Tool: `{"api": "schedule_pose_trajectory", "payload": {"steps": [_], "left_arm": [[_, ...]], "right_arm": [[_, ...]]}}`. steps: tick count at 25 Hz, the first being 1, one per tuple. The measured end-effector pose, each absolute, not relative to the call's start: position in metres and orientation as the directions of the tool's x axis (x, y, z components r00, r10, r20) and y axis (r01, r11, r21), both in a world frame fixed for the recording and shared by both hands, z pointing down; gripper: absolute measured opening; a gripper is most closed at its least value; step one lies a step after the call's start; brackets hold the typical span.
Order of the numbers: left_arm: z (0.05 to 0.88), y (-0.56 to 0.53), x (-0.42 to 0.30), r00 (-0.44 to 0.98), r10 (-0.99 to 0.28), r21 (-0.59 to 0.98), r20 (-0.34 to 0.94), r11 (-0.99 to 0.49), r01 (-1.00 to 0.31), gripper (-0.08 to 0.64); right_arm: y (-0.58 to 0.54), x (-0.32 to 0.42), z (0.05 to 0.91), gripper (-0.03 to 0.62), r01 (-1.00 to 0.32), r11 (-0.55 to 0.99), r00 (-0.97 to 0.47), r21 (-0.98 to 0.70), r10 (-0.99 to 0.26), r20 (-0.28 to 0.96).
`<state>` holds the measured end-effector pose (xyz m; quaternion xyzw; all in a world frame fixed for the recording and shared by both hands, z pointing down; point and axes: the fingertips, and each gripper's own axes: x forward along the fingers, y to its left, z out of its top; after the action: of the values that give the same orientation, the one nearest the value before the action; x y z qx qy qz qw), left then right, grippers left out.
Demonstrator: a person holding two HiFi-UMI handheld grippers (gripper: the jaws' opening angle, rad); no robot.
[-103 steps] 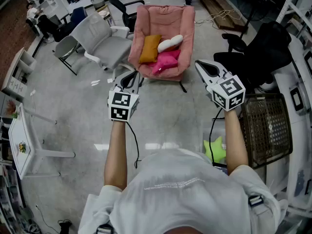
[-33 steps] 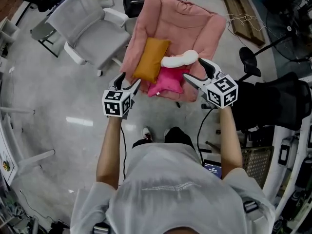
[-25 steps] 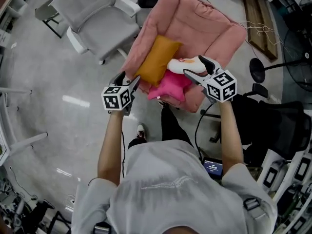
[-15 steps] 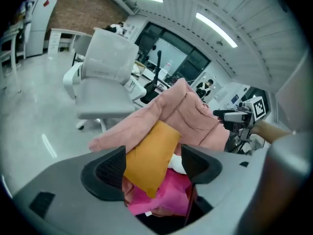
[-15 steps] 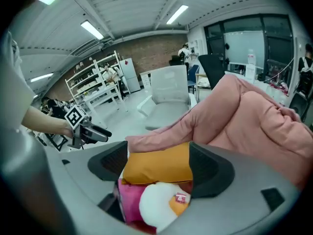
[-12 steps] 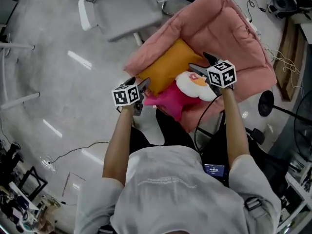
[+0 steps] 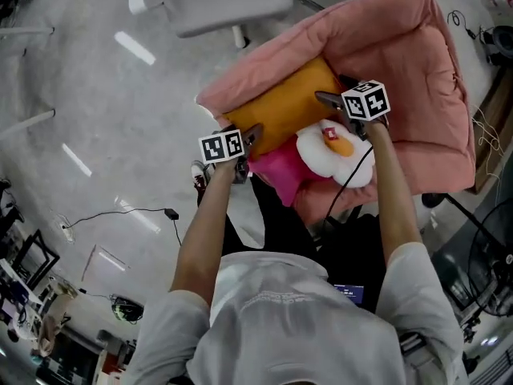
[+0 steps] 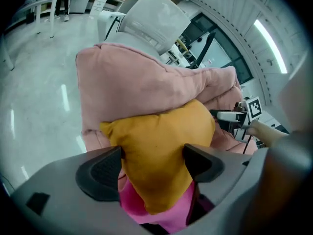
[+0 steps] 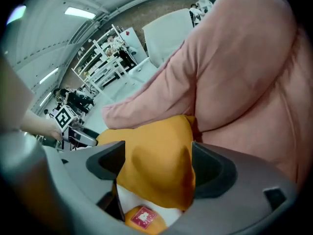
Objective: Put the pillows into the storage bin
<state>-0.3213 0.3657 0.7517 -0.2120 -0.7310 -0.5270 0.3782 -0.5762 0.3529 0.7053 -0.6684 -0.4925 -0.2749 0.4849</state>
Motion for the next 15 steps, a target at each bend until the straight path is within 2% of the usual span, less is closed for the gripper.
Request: {"api": "schedule_pose_trajectory", "payload": {"steps": [7,11,15], "left_arm": [[0.779,0.362,-0.337,-0.638,-0.066,0.618,0.767,0.344,0.707,0.377],[0.787,0.364,-0.346,-0.647,-0.142,0.654,0.749,0.311,0.69,0.35],[0.783,0.365,-0.348,-0.641,-0.174,0.66,0.747,0.309,0.685,0.319]], "right_arm": [[0.352,-0.58,0.745,0.422,0.892,-0.012,0.421,-0.452,0.387,0.82],[0.35,-0.583,0.753,0.419,0.891,0.01,0.411,-0.453,0.405,0.817],[0.346,-0.58,0.751,0.383,0.886,0.057,0.406,-0.46,0.386,0.828]]}}
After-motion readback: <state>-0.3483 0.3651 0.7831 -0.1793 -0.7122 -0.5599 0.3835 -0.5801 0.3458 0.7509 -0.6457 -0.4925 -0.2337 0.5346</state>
